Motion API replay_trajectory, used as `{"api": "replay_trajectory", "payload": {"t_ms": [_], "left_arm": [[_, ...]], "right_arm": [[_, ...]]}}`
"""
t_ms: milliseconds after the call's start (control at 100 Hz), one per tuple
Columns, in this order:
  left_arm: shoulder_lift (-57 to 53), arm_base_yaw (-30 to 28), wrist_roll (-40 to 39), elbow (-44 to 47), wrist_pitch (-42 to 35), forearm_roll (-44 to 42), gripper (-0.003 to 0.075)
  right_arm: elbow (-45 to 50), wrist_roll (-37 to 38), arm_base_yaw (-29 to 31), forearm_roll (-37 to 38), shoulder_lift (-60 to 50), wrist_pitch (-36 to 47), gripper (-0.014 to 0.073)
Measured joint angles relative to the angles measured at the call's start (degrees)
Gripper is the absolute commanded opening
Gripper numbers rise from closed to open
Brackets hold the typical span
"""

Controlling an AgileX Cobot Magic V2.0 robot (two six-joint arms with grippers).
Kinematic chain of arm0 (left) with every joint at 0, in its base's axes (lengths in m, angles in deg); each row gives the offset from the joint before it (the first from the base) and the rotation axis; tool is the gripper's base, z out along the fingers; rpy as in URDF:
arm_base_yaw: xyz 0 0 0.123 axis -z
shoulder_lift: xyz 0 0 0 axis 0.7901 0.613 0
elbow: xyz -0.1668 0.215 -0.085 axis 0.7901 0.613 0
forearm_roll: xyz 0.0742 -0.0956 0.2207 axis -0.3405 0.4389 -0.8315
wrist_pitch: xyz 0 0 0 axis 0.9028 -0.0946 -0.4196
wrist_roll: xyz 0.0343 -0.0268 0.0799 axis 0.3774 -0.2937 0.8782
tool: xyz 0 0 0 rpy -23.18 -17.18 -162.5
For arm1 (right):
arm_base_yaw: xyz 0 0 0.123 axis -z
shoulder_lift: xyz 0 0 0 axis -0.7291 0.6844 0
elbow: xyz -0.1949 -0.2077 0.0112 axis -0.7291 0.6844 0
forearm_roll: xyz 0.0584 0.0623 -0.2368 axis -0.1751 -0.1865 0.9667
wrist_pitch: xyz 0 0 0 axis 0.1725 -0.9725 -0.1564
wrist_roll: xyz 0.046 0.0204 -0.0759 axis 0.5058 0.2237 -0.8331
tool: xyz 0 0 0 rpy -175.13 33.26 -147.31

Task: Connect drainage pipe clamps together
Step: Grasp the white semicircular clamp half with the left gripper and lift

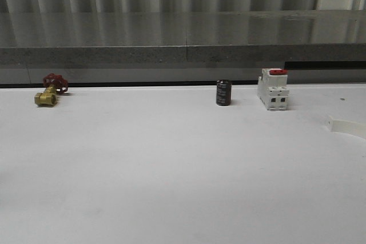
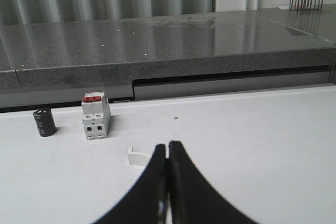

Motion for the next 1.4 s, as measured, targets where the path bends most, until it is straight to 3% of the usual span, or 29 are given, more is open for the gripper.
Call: {"api": "replay_trajectory", "payload": {"t_ms": [480,550,720,810,1080,1400], "left_arm": [[17.02,0.0,0.0,-10.66,0.83,0.13,0.0483],[17.84,0.0,0.0,-11.05,0.83,0.13,0.0411],[17.96,0.0,0.0,-11.27,0.69,0.13,0.0081],[17.96,0.0,0.0,-11.27,0.69,0.13,-0.0023],[14.49,2.21,-0.18,-11.4,-0.26,1.76,-0.0021],[12.95,17.06,-10.19,-14.64,-2.48,3.69,-0.0021]], "right_arm": [[0.0,0.0,0.0,0.0,0.0,0.0,-0.0066],[0.0,0.0,0.0,0.0,0.0,0.0,-0.0066],[0.0,0.0,0.0,0.0,0.0,0.0,-0.0066],[0.0,0.0,0.0,0.0,0.0,0.0,-0.0066],[0.0,0.0,0.0,0.0,0.0,0.0,-0.0066],[0.0,0.0,0.0,0.0,0.0,0.0,-0.0066]]}}
